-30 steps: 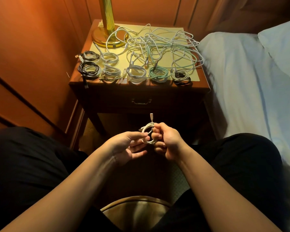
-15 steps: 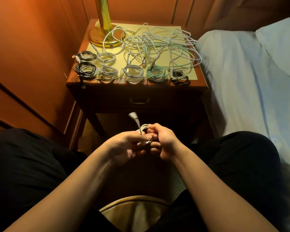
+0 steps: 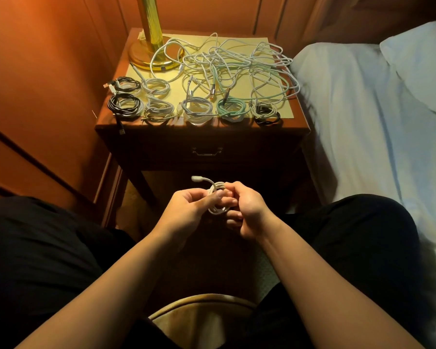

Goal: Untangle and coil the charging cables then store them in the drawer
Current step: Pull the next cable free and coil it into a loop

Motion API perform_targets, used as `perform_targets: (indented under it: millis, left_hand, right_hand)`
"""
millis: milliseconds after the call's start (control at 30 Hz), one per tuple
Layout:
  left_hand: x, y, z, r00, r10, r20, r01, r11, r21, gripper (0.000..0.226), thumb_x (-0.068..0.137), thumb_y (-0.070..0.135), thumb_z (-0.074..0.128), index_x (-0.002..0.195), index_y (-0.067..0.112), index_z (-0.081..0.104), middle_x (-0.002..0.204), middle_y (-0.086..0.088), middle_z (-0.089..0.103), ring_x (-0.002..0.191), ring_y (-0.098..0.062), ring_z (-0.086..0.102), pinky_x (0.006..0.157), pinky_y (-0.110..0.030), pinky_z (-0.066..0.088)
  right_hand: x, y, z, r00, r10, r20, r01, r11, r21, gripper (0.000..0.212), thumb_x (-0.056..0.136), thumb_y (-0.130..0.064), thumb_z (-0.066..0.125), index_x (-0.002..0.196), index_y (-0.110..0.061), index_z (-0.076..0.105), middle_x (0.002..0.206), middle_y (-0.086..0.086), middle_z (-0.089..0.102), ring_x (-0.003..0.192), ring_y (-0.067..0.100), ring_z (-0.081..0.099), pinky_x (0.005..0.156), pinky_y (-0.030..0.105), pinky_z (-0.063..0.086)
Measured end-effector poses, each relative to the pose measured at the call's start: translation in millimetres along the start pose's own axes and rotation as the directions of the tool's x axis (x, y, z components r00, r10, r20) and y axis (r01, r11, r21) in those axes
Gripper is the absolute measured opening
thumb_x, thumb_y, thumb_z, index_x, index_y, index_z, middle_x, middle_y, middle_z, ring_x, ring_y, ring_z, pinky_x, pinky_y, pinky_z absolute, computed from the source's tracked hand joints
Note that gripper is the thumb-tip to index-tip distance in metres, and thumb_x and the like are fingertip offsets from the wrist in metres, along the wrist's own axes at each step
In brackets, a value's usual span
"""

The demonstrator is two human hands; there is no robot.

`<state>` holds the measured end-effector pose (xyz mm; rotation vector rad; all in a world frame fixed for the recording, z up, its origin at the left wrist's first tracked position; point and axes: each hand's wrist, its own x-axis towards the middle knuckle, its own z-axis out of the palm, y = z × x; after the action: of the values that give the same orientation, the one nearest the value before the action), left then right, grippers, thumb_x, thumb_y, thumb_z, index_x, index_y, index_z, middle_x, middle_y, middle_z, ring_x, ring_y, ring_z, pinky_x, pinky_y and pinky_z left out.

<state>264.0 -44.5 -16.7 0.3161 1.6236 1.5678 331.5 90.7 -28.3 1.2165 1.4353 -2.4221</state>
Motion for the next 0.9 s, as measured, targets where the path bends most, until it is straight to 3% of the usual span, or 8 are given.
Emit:
perform_targets:
  millis: [100,167,200,267,500,633,800,900]
  left_hand:
    - [4.1,-8.4,-3.1,0.963,0.178,-0.201,-0.085,0.911,0.404,0.029,0.097,0.042,0.067,0.079,0.023,0.079,0.075,0.005,0.076,0.074,-0.004,0.071,0.069,-0.032,0.057]
    - [5.5,-14.8,-7.9,0.890,0.371,-0.266,-0.076,0.695,0.715,0.033,0.093,0.056,0.067,0.076,0.030,0.075,0.068,0.011,0.071,0.067,-0.002,0.067,0.062,-0.036,0.058]
    - [5.9,-15.7,-10.7,0.845,0.457,-0.276,-0.059,0.594,0.802,0.032,0.089,0.060,0.068,0.076,0.031,0.074,0.069,0.012,0.069,0.066,-0.003,0.066,0.060,-0.035,0.058]
    - [7.3,-14.6,-16.3,0.780,0.568,-0.264,-0.091,0.520,0.849,0.028,0.084,0.058,0.076,0.083,0.030,0.073,0.079,0.013,0.069,0.072,-0.006,0.065,0.061,-0.035,0.058]
    - [8.1,-20.3,-12.5,0.709,0.677,-0.198,-0.318,0.558,0.767,0.023,0.095,0.040,0.070,0.104,0.023,0.080,0.100,0.009,0.070,0.081,-0.009,0.066,0.064,-0.039,0.059]
    - [12.5,-17.8,-12.3,0.756,0.602,-0.260,-0.366,0.716,0.595,0.021,0.094,0.031,0.073,0.108,0.017,0.080,0.105,0.008,0.073,0.099,-0.004,0.069,0.082,-0.037,0.060]
    - [6.0,-17.3,-8.6,0.802,0.546,-0.244,-0.358,0.765,0.536,0.020,0.098,0.031,0.068,0.111,0.020,0.080,0.095,0.011,0.077,0.088,0.002,0.072,0.074,-0.033,0.061]
    - [7.0,-17.3,-8.3,0.841,0.471,-0.266,-0.313,0.824,0.472,0.017,0.101,0.032,0.065,0.098,0.026,0.080,0.083,0.007,0.078,0.081,-0.009,0.074,0.071,-0.043,0.059]
  right_hand:
    - [1.5,1.2,1.8,1.000,0.005,0.011,-0.004,0.998,-0.069,0.045,0.109,-0.035,0.039,0.065,-0.025,0.043,0.055,-0.009,0.033,0.039,0.006,0.021,0.038,0.021,0.022]
    - [1.5,1.6,4.1,1.000,0.000,0.025,0.003,0.994,-0.111,0.045,0.109,-0.035,0.038,0.065,-0.026,0.042,0.053,-0.010,0.032,0.038,0.005,0.021,0.038,0.020,0.022]
    - [0.9,1.5,5.2,0.999,-0.006,0.032,0.010,0.991,-0.131,0.045,0.110,-0.035,0.037,0.066,-0.026,0.042,0.053,-0.011,0.033,0.038,0.005,0.021,0.038,0.020,0.023]
    - [-1.0,0.7,6.9,0.999,-0.021,0.043,0.028,0.986,-0.166,0.044,0.110,-0.035,0.037,0.067,-0.026,0.042,0.052,-0.012,0.034,0.039,0.004,0.023,0.040,0.020,0.023]
    - [-4.6,-0.9,10.3,0.998,-0.059,0.020,0.062,0.968,-0.242,0.035,0.109,-0.039,0.044,0.078,-0.025,0.054,0.059,-0.011,0.045,0.048,0.005,0.036,0.052,0.024,0.028]
    - [-10.8,-4.2,10.2,0.996,-0.077,0.039,0.084,0.976,-0.201,0.030,0.108,-0.037,0.047,0.085,-0.021,0.058,0.063,-0.008,0.048,0.057,0.009,0.040,0.055,0.026,0.030]
    - [-13.2,-4.1,11.4,0.993,-0.106,0.057,0.116,0.967,-0.228,0.027,0.107,-0.036,0.049,0.088,-0.020,0.061,0.068,-0.007,0.053,0.063,0.008,0.048,0.058,0.025,0.036]
    - [-13.8,-2.2,12.5,0.989,-0.113,0.098,0.132,0.966,-0.221,0.030,0.109,-0.033,0.046,0.084,-0.021,0.060,0.062,-0.011,0.053,0.056,0.004,0.047,0.052,0.021,0.036]
